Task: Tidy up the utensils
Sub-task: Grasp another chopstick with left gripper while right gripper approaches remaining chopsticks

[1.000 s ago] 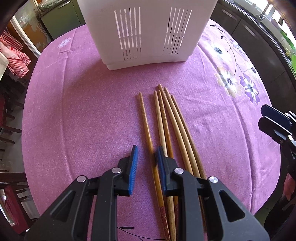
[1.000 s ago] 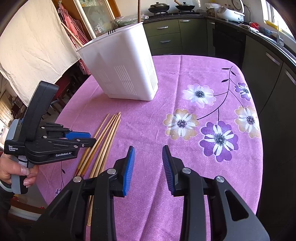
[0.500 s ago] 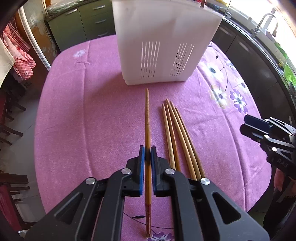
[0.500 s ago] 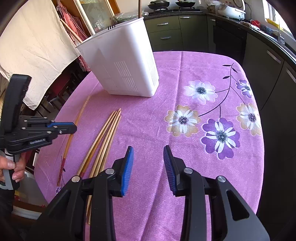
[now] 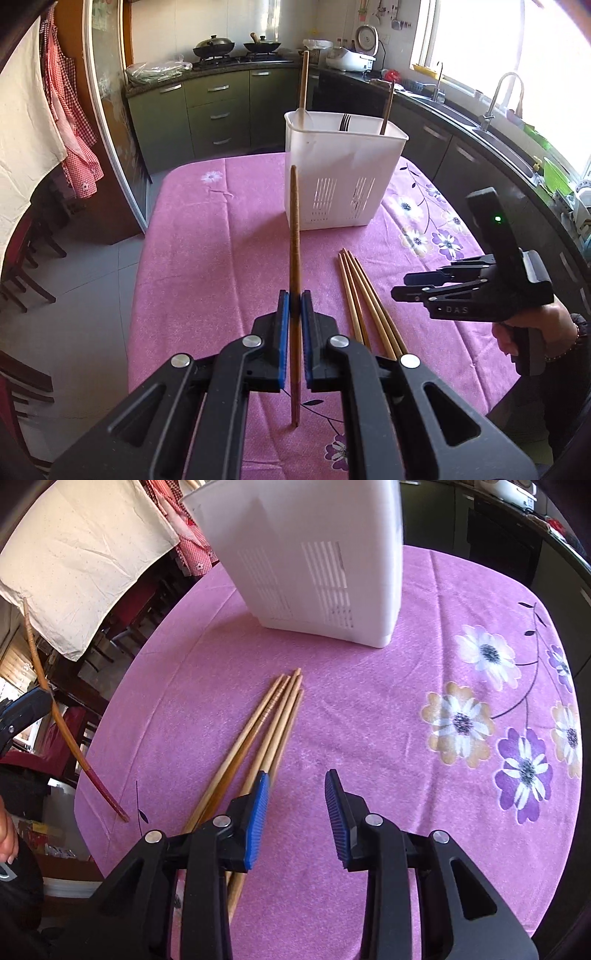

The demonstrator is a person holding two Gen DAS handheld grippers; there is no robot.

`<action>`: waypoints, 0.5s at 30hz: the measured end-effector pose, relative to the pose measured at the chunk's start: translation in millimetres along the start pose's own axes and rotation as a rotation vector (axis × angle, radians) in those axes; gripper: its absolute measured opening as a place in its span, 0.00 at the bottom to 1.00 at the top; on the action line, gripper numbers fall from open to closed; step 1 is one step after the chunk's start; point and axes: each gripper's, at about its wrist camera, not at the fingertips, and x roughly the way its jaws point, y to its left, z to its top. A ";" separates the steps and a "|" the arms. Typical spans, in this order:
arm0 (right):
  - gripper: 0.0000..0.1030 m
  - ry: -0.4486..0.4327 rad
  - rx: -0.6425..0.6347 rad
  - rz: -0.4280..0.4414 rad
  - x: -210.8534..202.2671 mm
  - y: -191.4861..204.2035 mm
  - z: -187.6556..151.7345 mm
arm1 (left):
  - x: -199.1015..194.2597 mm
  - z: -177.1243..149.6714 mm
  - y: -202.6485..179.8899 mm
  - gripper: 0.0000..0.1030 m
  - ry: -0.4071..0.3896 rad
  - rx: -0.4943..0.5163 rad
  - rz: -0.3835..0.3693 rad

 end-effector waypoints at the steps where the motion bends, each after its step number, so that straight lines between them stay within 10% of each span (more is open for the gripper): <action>1: 0.23 0.014 -0.007 0.000 3.6 4.0 2.1 | -1.7 -1.8 0.8 0.06 -0.005 -0.002 -0.001; 15: 0.15 0.096 -0.079 -0.120 25.2 31.5 7.2 | -11.2 -10.3 11.5 0.06 -0.037 -0.006 -0.024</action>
